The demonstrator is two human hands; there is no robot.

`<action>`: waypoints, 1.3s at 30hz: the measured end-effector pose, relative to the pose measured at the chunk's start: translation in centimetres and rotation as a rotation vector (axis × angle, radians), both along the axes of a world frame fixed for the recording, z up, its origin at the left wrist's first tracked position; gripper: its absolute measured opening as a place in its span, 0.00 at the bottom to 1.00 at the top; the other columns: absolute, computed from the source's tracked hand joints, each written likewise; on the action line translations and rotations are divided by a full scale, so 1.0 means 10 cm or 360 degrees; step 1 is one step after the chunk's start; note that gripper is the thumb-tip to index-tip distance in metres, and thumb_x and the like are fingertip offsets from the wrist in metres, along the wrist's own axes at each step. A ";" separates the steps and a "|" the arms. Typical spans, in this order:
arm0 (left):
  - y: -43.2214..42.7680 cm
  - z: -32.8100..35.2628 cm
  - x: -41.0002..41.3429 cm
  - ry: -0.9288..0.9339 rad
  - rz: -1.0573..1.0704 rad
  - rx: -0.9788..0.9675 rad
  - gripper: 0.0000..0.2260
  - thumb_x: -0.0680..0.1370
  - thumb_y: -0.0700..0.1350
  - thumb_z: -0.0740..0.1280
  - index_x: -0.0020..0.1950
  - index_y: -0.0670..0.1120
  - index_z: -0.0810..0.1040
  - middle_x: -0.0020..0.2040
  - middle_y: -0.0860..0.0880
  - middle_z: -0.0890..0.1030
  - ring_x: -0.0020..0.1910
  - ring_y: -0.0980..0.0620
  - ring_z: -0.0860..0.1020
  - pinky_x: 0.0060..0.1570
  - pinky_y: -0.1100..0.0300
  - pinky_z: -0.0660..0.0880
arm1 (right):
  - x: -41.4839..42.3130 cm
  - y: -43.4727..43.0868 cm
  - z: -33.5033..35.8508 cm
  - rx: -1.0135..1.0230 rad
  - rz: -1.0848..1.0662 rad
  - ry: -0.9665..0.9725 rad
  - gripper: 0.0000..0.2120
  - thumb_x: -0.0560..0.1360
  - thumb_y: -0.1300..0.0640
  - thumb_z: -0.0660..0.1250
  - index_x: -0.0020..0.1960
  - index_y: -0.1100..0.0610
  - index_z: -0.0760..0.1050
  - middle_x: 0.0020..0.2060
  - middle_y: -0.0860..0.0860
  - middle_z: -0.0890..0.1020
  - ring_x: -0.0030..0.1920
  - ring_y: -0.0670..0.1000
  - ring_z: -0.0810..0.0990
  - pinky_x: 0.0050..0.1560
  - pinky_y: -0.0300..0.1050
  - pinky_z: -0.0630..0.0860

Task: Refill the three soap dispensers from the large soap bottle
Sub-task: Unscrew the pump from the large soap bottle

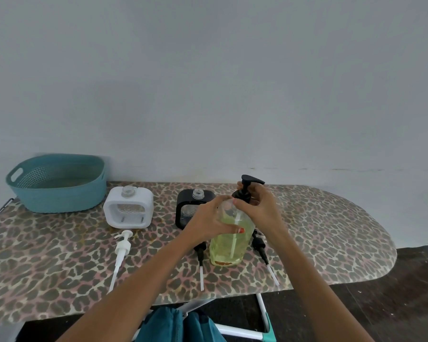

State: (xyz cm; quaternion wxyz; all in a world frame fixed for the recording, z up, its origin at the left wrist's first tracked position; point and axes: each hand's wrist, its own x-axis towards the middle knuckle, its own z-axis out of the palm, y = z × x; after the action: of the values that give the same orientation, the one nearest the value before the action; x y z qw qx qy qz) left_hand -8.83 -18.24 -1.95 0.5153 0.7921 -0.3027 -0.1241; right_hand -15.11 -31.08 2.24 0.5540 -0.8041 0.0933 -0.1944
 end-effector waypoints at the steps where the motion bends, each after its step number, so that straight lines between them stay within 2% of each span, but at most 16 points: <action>1: 0.00 0.00 0.00 -0.0003 -0.0002 -0.0005 0.32 0.63 0.49 0.77 0.64 0.53 0.69 0.55 0.53 0.78 0.53 0.56 0.76 0.49 0.66 0.72 | 0.01 0.01 -0.01 -0.0086 -0.0061 -0.0010 0.17 0.67 0.58 0.74 0.54 0.55 0.73 0.47 0.48 0.79 0.47 0.45 0.78 0.45 0.27 0.71; 3: 0.00 0.00 0.01 0.0008 -0.0001 -0.0008 0.32 0.63 0.49 0.77 0.64 0.53 0.69 0.52 0.54 0.79 0.51 0.57 0.76 0.46 0.69 0.72 | 0.01 0.02 0.00 -0.0171 -0.0189 -0.0058 0.18 0.65 0.55 0.77 0.48 0.53 0.71 0.41 0.45 0.77 0.40 0.40 0.75 0.37 0.23 0.69; 5: 0.00 0.00 0.00 0.0004 0.0000 0.0006 0.32 0.63 0.49 0.78 0.64 0.53 0.68 0.50 0.55 0.78 0.49 0.59 0.76 0.42 0.73 0.71 | 0.00 0.01 0.01 -0.0164 -0.0218 -0.0072 0.17 0.64 0.56 0.77 0.46 0.52 0.71 0.38 0.45 0.78 0.39 0.41 0.76 0.37 0.25 0.70; 7: 0.01 0.00 0.01 -0.0003 0.0004 0.0009 0.33 0.63 0.49 0.78 0.65 0.53 0.68 0.48 0.58 0.76 0.46 0.63 0.74 0.40 0.79 0.69 | -0.02 -0.02 0.02 -0.0127 -0.0180 -0.0038 0.15 0.66 0.60 0.75 0.48 0.54 0.73 0.42 0.49 0.81 0.43 0.47 0.80 0.45 0.32 0.75; 9: 0.01 0.01 0.01 -0.0014 0.0006 0.0014 0.33 0.63 0.49 0.78 0.65 0.53 0.67 0.47 0.59 0.75 0.44 0.64 0.74 0.38 0.80 0.68 | -0.04 -0.03 0.04 -0.0036 -0.0086 -0.0015 0.16 0.67 0.65 0.71 0.53 0.58 0.74 0.47 0.52 0.82 0.49 0.50 0.81 0.53 0.43 0.77; 10: 0.01 0.00 0.01 -0.0022 0.0006 0.0021 0.33 0.63 0.49 0.77 0.65 0.53 0.67 0.48 0.58 0.75 0.45 0.63 0.74 0.39 0.80 0.68 | -0.05 -0.03 0.04 0.0016 -0.0036 -0.0009 0.17 0.68 0.67 0.70 0.55 0.60 0.74 0.48 0.53 0.82 0.50 0.50 0.81 0.55 0.46 0.77; 12: 0.01 0.00 0.01 -0.0028 0.0007 0.0028 0.33 0.63 0.49 0.77 0.65 0.53 0.67 0.49 0.58 0.75 0.46 0.62 0.74 0.39 0.80 0.69 | -0.05 -0.03 0.03 0.0059 0.0020 -0.0002 0.18 0.69 0.68 0.68 0.57 0.59 0.73 0.49 0.52 0.81 0.52 0.50 0.80 0.54 0.43 0.77; 15: 0.00 -0.01 0.01 -0.0044 -0.0001 0.0022 0.32 0.63 0.50 0.77 0.64 0.53 0.69 0.50 0.58 0.77 0.46 0.62 0.75 0.39 0.79 0.69 | -0.01 0.01 0.01 -0.0117 -0.0054 -0.0021 0.18 0.68 0.59 0.73 0.56 0.55 0.72 0.49 0.49 0.78 0.48 0.45 0.77 0.44 0.27 0.71; 18: 0.00 -0.01 0.02 -0.0039 0.0000 0.0022 0.32 0.63 0.50 0.77 0.64 0.53 0.69 0.48 0.57 0.78 0.44 0.62 0.75 0.38 0.77 0.69 | -0.02 0.03 0.00 -0.0172 -0.0174 -0.0082 0.17 0.65 0.57 0.76 0.49 0.53 0.71 0.44 0.48 0.78 0.42 0.43 0.76 0.38 0.26 0.70; 22: 0.01 -0.02 0.02 -0.0025 0.0004 0.0028 0.33 0.63 0.49 0.78 0.65 0.54 0.67 0.46 0.59 0.75 0.43 0.66 0.73 0.37 0.79 0.68 | -0.04 0.01 0.02 -0.0060 -0.0122 -0.0037 0.16 0.68 0.63 0.71 0.54 0.56 0.72 0.48 0.51 0.81 0.49 0.48 0.79 0.52 0.40 0.76; 25: 0.01 -0.02 0.01 -0.0047 0.0011 0.0042 0.34 0.63 0.51 0.78 0.64 0.54 0.67 0.46 0.60 0.75 0.42 0.66 0.73 0.37 0.79 0.68 | -0.04 0.02 0.03 0.0004 -0.0033 -0.0017 0.19 0.69 0.66 0.67 0.59 0.58 0.72 0.51 0.52 0.81 0.54 0.49 0.79 0.59 0.46 0.74; 27: 0.01 -0.02 0.01 -0.0048 0.0012 0.0039 0.33 0.63 0.51 0.78 0.64 0.54 0.67 0.47 0.60 0.75 0.43 0.67 0.73 0.37 0.80 0.67 | -0.03 0.03 0.03 -0.0013 -0.0021 -0.0028 0.17 0.69 0.64 0.69 0.57 0.55 0.71 0.50 0.49 0.80 0.52 0.46 0.78 0.57 0.42 0.74; 29: 0.01 -0.02 0.02 -0.0053 0.0008 0.0037 0.32 0.63 0.51 0.78 0.64 0.53 0.68 0.46 0.61 0.75 0.41 0.69 0.73 0.36 0.80 0.67 | -0.03 0.04 0.02 -0.0098 -0.0080 -0.0063 0.17 0.68 0.58 0.73 0.53 0.51 0.70 0.46 0.46 0.78 0.47 0.41 0.76 0.47 0.31 0.72; 32: 0.01 -0.02 0.02 -0.0065 0.0009 0.0037 0.33 0.63 0.51 0.77 0.65 0.53 0.68 0.45 0.60 0.76 0.41 0.66 0.73 0.37 0.78 0.67 | -0.03 0.04 0.03 -0.0141 -0.0172 -0.0123 0.15 0.65 0.56 0.76 0.44 0.48 0.70 0.39 0.44 0.78 0.39 0.40 0.75 0.36 0.26 0.70; 35: 0.01 -0.02 0.02 -0.0070 0.0014 0.0040 0.34 0.63 0.51 0.77 0.65 0.53 0.67 0.49 0.58 0.75 0.47 0.61 0.73 0.41 0.81 0.68 | -0.05 0.02 0.05 -0.0124 -0.0213 -0.0152 0.15 0.65 0.58 0.76 0.40 0.45 0.71 0.36 0.43 0.79 0.36 0.39 0.77 0.36 0.25 0.71; 39: 0.01 -0.02 0.00 -0.0079 -0.0008 0.0016 0.34 0.62 0.50 0.78 0.65 0.52 0.68 0.48 0.63 0.74 0.44 0.72 0.72 0.42 0.84 0.65 | -0.06 0.00 0.14 -0.0073 -0.0231 -0.0245 0.15 0.66 0.59 0.76 0.40 0.44 0.73 0.35 0.41 0.80 0.35 0.34 0.79 0.37 0.25 0.73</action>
State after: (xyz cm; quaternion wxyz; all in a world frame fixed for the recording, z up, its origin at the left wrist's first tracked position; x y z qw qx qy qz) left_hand -8.82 -18.12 -2.13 0.5035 0.7967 -0.3167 -0.1073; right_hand -15.74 -31.04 3.66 0.5256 -0.7903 0.1038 -0.2973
